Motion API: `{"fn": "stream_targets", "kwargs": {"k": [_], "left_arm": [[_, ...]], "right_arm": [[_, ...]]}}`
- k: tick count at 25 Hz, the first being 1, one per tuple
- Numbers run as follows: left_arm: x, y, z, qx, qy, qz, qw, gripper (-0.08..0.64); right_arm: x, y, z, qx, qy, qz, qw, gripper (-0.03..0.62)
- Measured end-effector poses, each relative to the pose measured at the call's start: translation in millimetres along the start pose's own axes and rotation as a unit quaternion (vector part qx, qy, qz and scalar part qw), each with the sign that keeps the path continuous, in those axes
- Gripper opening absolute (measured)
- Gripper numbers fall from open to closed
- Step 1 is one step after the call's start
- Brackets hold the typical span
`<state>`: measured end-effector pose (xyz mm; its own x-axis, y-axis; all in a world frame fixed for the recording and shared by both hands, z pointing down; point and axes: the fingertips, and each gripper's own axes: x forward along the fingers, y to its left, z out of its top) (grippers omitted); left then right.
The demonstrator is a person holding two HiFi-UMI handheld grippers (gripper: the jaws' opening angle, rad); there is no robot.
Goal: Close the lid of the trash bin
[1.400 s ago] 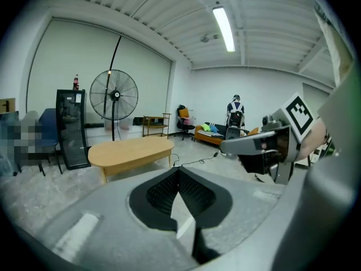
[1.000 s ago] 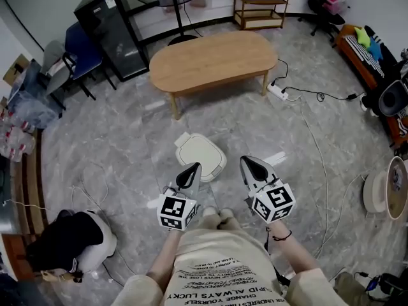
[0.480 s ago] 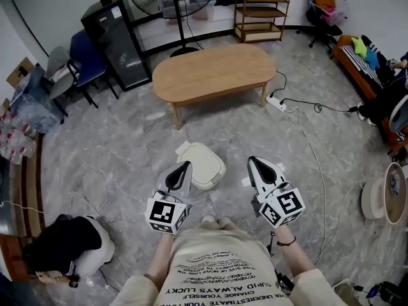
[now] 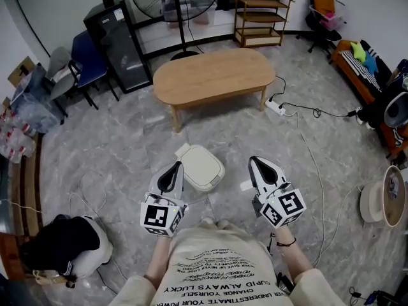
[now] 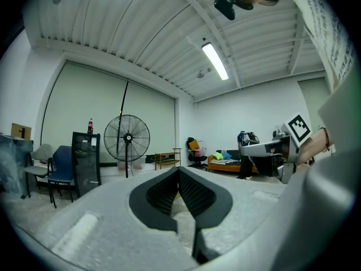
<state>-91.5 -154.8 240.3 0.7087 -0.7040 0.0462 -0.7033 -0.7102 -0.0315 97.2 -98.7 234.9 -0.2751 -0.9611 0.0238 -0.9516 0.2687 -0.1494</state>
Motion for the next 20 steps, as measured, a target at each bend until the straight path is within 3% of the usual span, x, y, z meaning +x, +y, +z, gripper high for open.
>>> {"fn": "stream_targets", "kwargs": {"k": [20], "left_arm": [[-13,19,0,0.012,0.008,0.016,0.9998,0.023]], "right_arm": [[9,8,3,-0.012,-0.002,-0.008,1.000,0.005]]}}
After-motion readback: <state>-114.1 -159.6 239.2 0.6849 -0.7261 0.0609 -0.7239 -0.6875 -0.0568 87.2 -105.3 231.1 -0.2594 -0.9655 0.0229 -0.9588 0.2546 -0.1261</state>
